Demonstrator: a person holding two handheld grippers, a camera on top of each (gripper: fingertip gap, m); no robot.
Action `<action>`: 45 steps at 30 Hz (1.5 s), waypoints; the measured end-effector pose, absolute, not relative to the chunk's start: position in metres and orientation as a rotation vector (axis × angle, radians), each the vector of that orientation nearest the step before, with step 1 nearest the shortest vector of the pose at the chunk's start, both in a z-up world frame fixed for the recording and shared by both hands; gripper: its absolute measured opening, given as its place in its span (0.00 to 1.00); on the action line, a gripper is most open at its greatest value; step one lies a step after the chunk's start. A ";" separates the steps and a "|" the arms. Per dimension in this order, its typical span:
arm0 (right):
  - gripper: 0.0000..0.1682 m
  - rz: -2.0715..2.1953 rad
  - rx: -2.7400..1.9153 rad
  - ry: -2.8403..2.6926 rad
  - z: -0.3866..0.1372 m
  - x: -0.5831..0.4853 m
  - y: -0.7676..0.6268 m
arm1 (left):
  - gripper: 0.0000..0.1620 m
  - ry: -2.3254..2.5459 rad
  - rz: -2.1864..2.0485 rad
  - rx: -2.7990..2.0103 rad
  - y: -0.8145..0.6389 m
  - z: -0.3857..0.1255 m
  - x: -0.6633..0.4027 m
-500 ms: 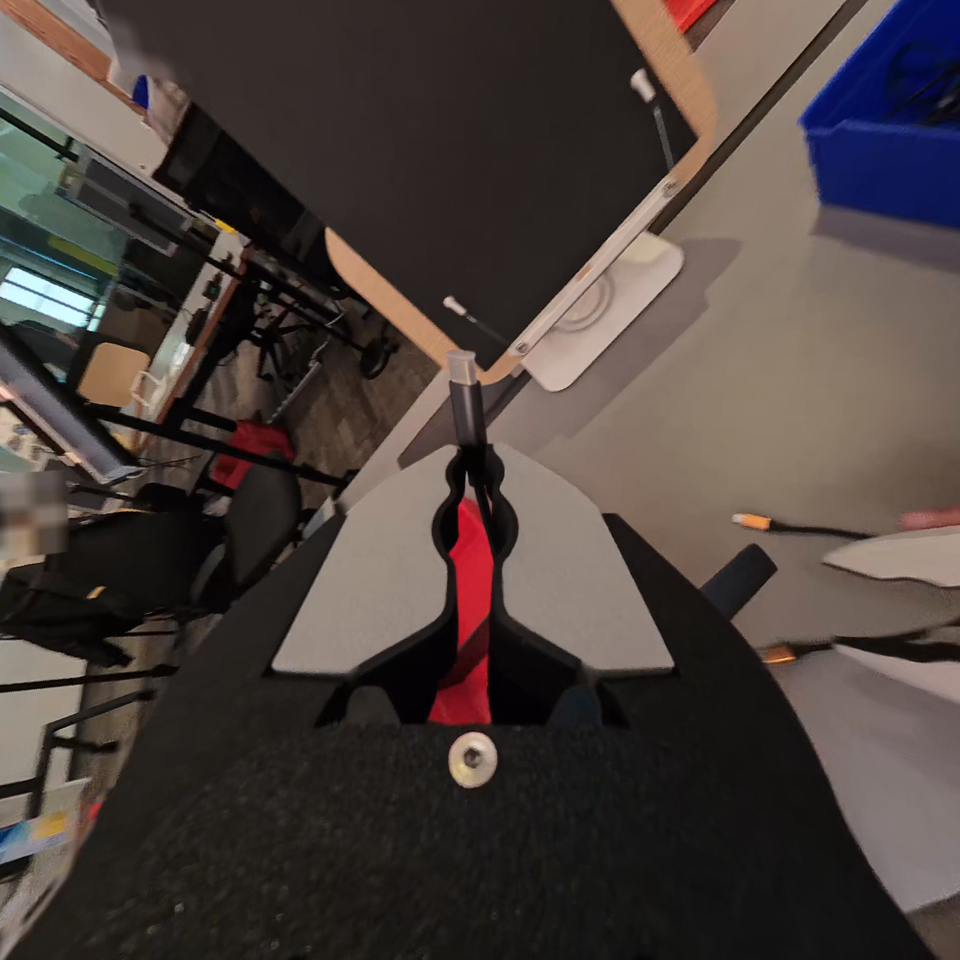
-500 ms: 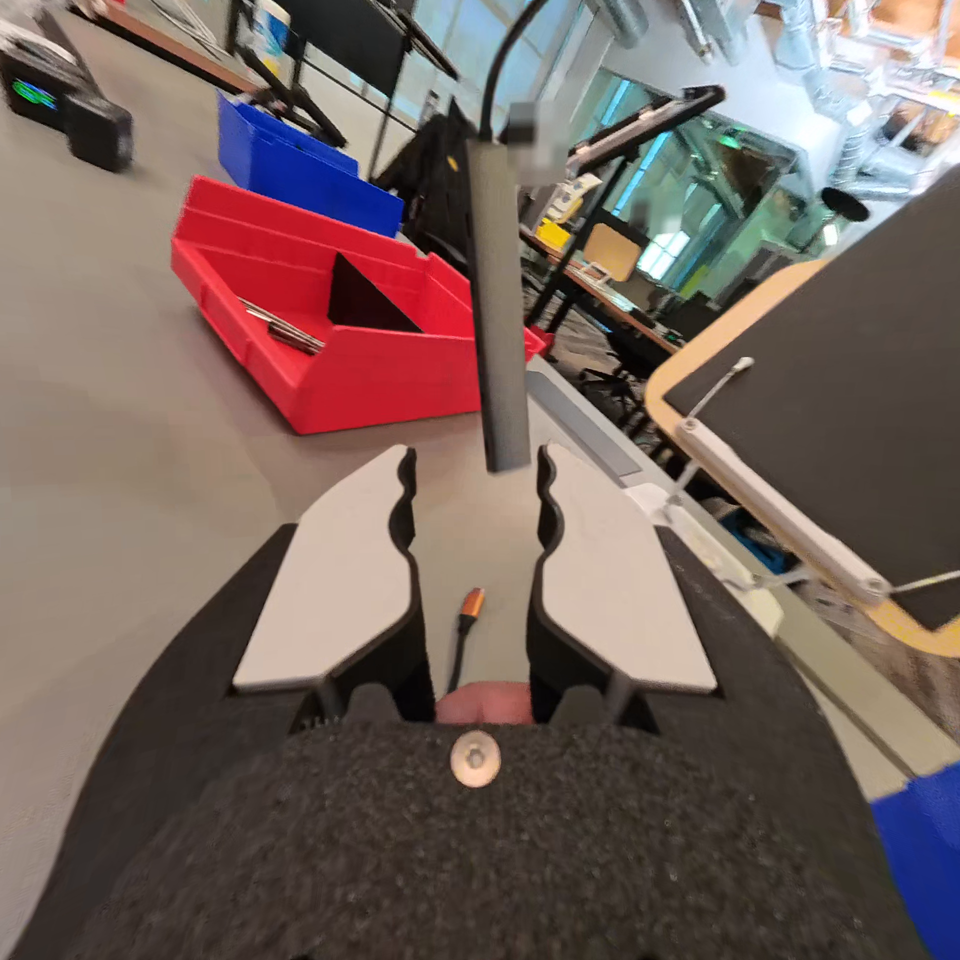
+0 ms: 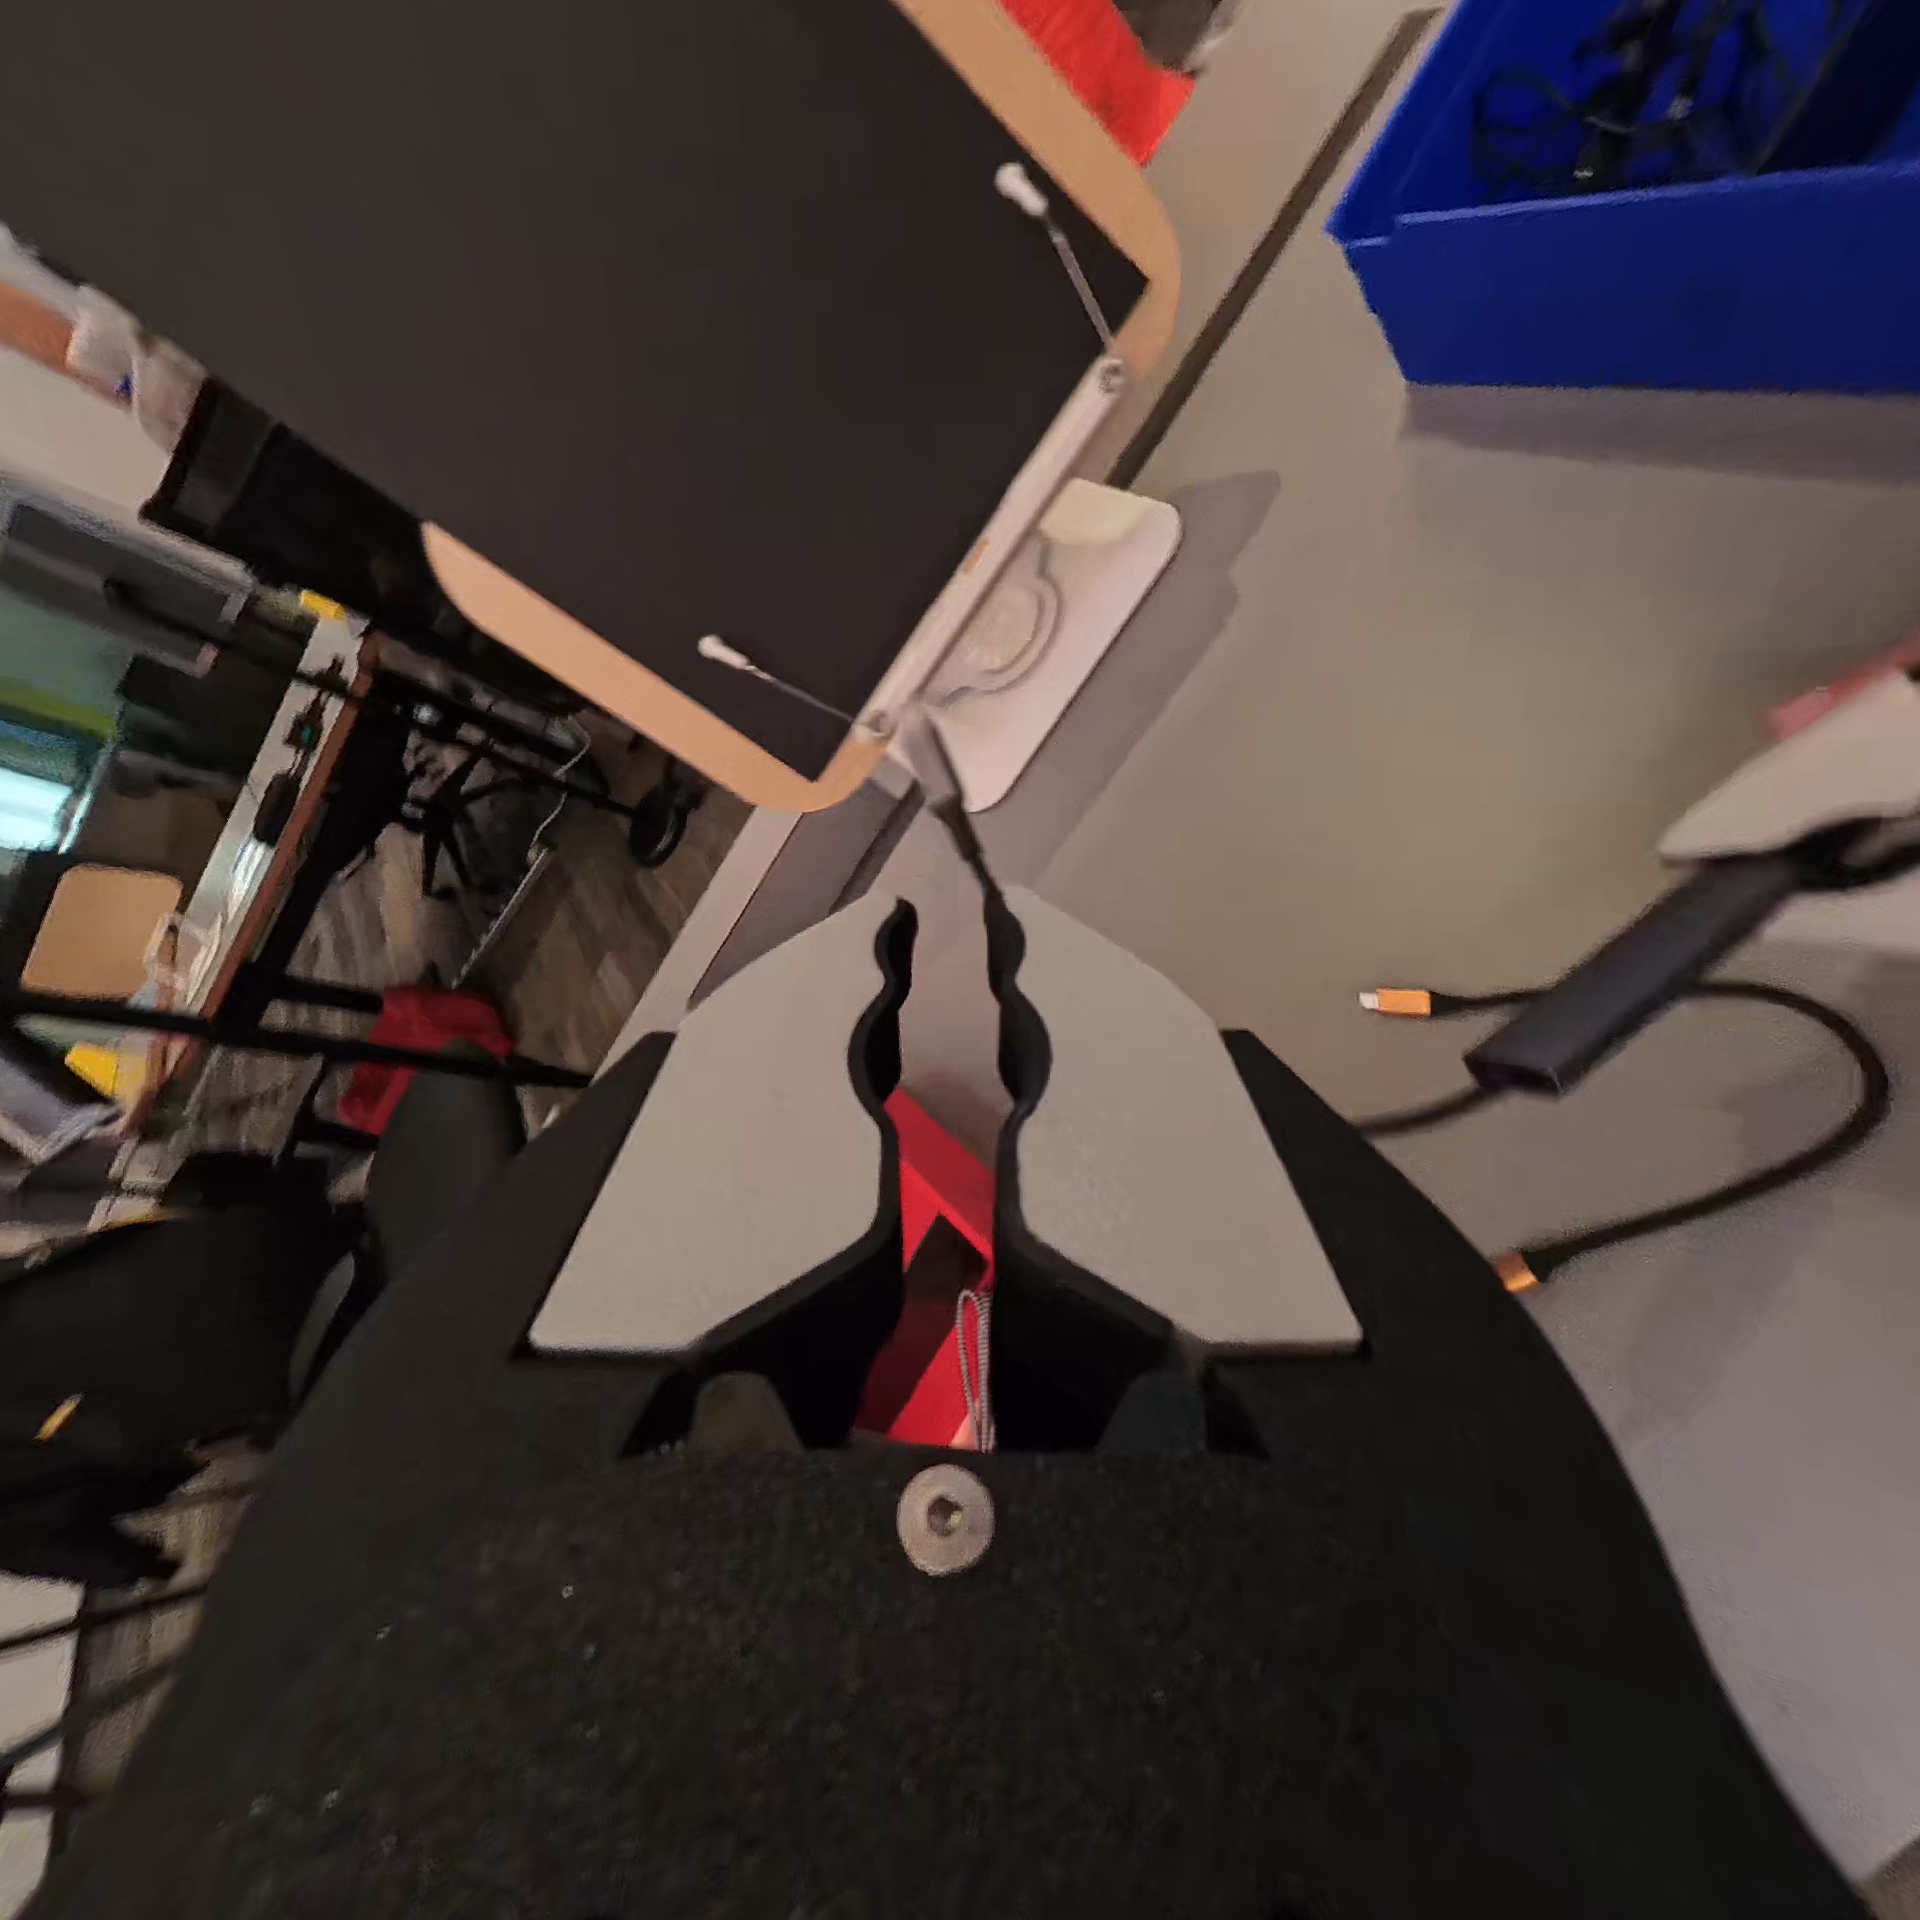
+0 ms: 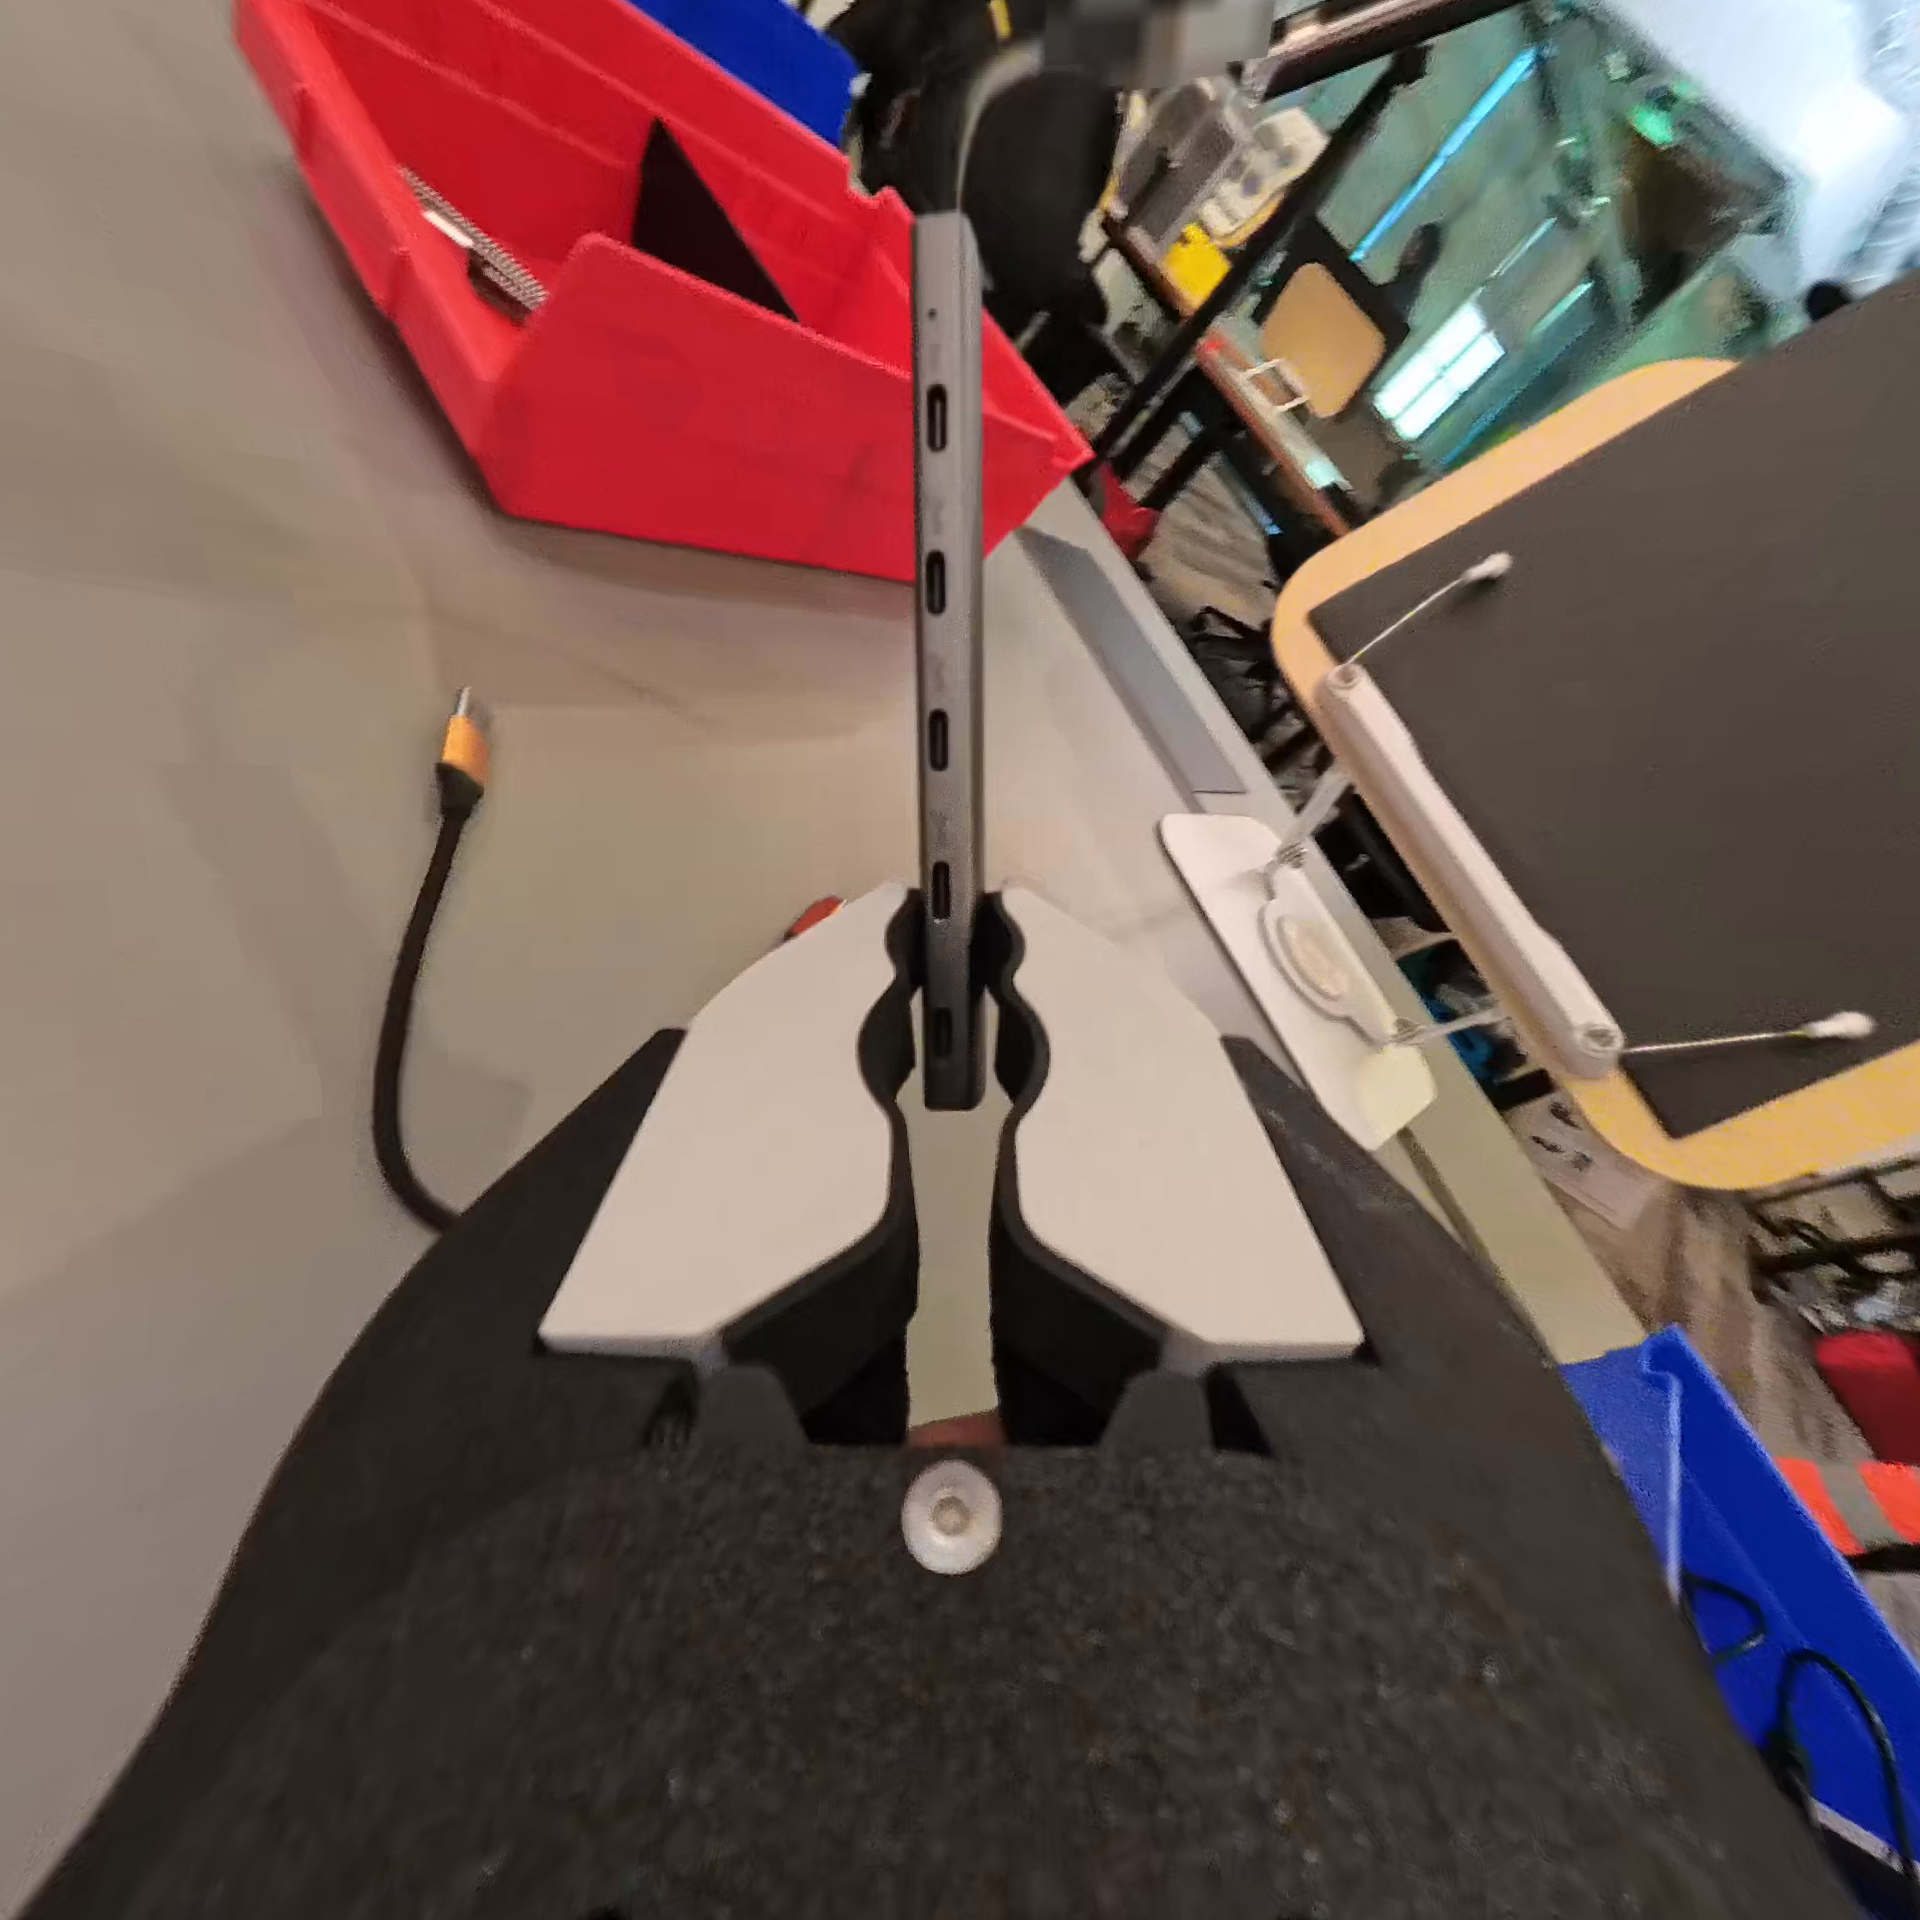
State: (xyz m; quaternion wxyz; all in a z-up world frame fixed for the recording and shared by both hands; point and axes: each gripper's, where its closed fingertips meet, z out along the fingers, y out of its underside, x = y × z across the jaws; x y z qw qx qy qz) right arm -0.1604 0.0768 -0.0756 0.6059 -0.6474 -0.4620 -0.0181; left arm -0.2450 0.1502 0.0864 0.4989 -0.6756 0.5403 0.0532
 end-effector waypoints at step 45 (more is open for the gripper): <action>0.06 0.885 -1.347 -1.241 -0.062 -0.187 0.003 | 0.07 1.763 -0.789 -1.002 0.001 -0.031 -0.210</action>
